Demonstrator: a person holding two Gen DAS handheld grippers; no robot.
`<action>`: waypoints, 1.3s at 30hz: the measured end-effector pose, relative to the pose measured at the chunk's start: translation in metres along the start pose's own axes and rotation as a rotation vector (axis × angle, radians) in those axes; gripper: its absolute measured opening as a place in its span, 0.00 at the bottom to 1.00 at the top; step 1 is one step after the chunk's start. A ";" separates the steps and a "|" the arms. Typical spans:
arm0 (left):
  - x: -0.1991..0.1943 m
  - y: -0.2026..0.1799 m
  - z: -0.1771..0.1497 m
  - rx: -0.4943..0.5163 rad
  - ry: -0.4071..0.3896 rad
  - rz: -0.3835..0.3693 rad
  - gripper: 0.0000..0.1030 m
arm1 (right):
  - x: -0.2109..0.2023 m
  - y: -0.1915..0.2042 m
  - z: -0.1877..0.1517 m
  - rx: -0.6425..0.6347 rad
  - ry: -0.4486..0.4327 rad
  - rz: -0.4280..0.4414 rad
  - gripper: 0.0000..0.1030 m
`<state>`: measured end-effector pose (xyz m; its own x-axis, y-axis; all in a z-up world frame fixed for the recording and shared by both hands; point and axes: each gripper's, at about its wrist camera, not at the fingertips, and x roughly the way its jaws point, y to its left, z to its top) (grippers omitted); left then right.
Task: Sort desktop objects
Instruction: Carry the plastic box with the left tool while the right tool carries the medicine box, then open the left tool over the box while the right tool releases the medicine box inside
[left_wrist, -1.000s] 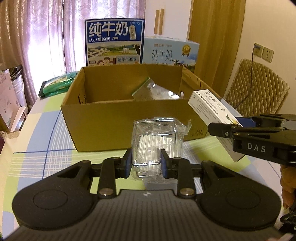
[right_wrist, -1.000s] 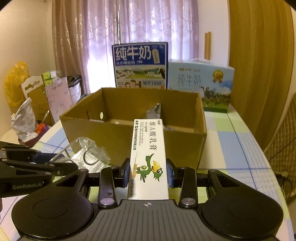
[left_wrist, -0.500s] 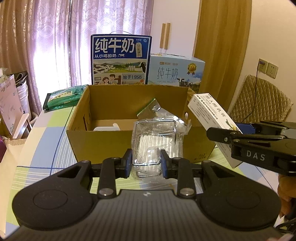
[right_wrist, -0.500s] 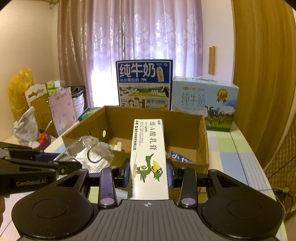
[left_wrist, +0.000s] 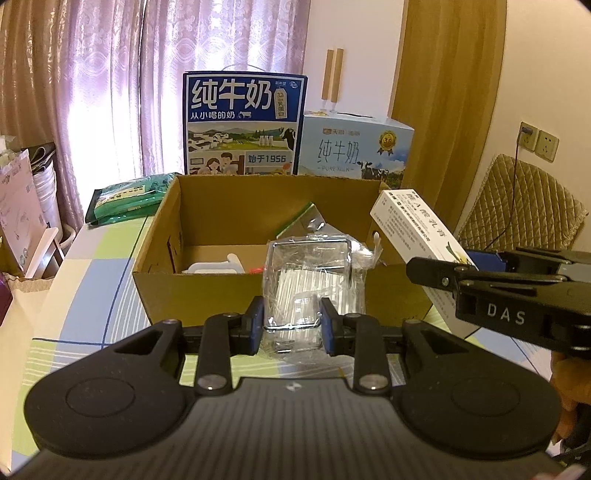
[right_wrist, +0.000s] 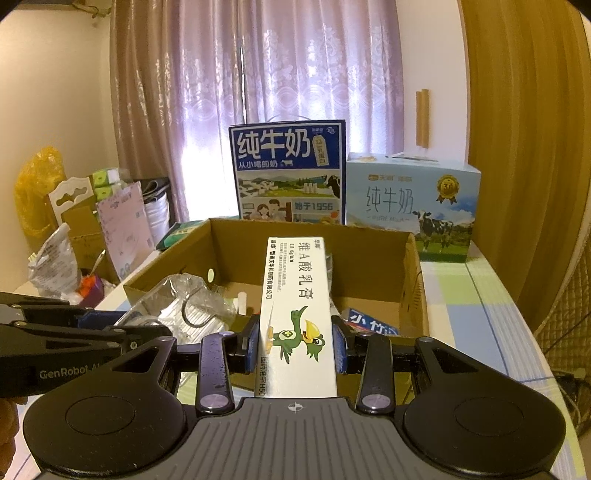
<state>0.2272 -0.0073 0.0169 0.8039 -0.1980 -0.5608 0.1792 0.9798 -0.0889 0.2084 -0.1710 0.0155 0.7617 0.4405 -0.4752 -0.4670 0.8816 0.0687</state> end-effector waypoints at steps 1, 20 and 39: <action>0.000 0.001 0.001 -0.003 -0.003 0.001 0.25 | 0.001 0.000 0.001 0.000 -0.002 -0.001 0.34; 0.029 0.037 0.053 -0.048 -0.069 0.061 0.25 | 0.048 -0.005 0.038 0.047 -0.046 -0.010 0.34; 0.099 0.054 0.069 -0.090 -0.019 0.082 0.25 | 0.118 -0.013 0.052 0.084 -0.012 -0.021 0.34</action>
<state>0.3557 0.0244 0.0138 0.8247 -0.1166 -0.5534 0.0615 0.9912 -0.1172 0.3278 -0.1218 0.0041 0.7766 0.4233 -0.4666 -0.4117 0.9016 0.1326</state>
